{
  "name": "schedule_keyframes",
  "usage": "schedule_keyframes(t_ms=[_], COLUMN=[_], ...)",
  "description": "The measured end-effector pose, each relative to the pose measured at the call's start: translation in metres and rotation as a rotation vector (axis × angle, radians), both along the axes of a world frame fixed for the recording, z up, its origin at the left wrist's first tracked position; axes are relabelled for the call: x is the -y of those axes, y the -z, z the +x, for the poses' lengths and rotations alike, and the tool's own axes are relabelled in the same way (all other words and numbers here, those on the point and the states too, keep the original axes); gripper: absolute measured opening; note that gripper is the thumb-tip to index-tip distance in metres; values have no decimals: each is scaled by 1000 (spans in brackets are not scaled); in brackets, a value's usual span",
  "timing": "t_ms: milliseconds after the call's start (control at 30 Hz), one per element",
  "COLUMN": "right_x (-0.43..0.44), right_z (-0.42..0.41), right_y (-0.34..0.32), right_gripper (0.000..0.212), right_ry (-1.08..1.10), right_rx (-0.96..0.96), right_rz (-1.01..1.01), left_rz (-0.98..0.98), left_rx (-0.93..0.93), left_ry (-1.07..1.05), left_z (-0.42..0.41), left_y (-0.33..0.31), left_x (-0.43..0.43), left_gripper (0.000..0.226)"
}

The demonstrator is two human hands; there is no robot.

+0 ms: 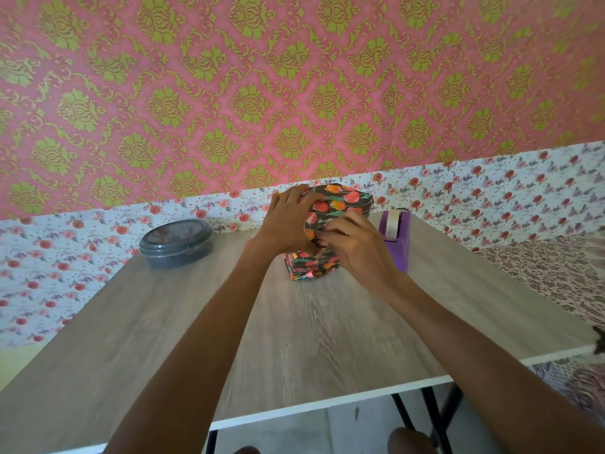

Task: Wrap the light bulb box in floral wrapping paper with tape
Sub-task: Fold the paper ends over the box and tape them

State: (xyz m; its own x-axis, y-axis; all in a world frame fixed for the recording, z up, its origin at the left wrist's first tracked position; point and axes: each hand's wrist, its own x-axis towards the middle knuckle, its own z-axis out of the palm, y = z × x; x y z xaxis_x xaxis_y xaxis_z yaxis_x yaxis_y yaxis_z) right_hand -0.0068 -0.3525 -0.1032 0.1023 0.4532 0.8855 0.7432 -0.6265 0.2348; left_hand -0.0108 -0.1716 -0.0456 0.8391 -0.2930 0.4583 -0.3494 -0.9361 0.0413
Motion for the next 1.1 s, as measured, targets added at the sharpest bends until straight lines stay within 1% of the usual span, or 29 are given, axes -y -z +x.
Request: schedule_keyframes(t_ms=[67, 167, 233, 267, 333, 367, 433, 467, 500, 533, 567, 600, 633, 700, 733, 800, 900, 967, 1033, 1100], right_x=[7, 26, 33, 33, 33, 31, 26, 24, 22, 19, 17, 16, 14, 10, 8, 4, -3, -8, -12, -16], right_z=[7, 19, 21, 18, 8, 3, -1, 1, 3, 4, 6, 8, 8, 7, 5, 3, -3, -10, -16, -20], right_y=[5, 15, 19, 20, 17, 14, 3, -3, -10, -18, -22, -25, -26, -27, -29, -32, -44, -56, -66, -73], right_gripper=[16, 27, 33, 32, 29, 30, 35, 41, 47, 49, 45, 39, 36, 31, 26, 19, 21, 16, 21, 17], right_ry=[30, 194, 262, 250, 175, 159, 192, 175, 104, -30, -187, -293, -341, -368, -368, -340, -303, -267, -203, -206], right_rx=[69, 149, 111, 59, -109, -216, -447, -609, -815, -1041, -1230, -1332, -1359, -1324, -1292, -1206, -1028, -875, -704, -607], right_rz=[-53, -52, -19, 5, 150, 273, 560, 701, 830, 948, 1042, 1096, 1119, 1112, 1074, 969, 794, 664, 505, 322], left_rz=[3, 18, 25, 30, 42, 47, 51, 53, 60, 66, 66, 57, 33, -64, -126, -240, -443, -633, -791, -841], left_rx=[-6, -17, -14, -16, -15, -17, -20, -19, -16, -14, -15, -23, -35, -44, -38, -5, 26, -51, -146, -229], left_ry=[-7, -34, -50, -60, -68, -70, -67, -66, -70, -75, -79, -81, -79, -71, -79, -126, -160, -105, 0, 74], left_z=[0, 0, -1, -1, -3, -4, -7, -9, -12, -15, -17, -21, -23, -28, -31, -36, -41, -45, -52, -60], left_y=[-1, -1, -1, -1, -1, -1, -1, -1, -1, -1, 0, 0, 1, 0, -3, -10, -17, -20, -19, -15], left_x=[0, 4, 8, 7, 7, 6, 3, 2, 1, 0, -1, -2, -3, -6, -7, -9, -16, -22, -29, -33], left_gripper=[110, 110, 109, 109, 110, 110, 111, 111, 112, 113, 114, 115, 114, 109, 104, 93, 80, 71, 63, 50])
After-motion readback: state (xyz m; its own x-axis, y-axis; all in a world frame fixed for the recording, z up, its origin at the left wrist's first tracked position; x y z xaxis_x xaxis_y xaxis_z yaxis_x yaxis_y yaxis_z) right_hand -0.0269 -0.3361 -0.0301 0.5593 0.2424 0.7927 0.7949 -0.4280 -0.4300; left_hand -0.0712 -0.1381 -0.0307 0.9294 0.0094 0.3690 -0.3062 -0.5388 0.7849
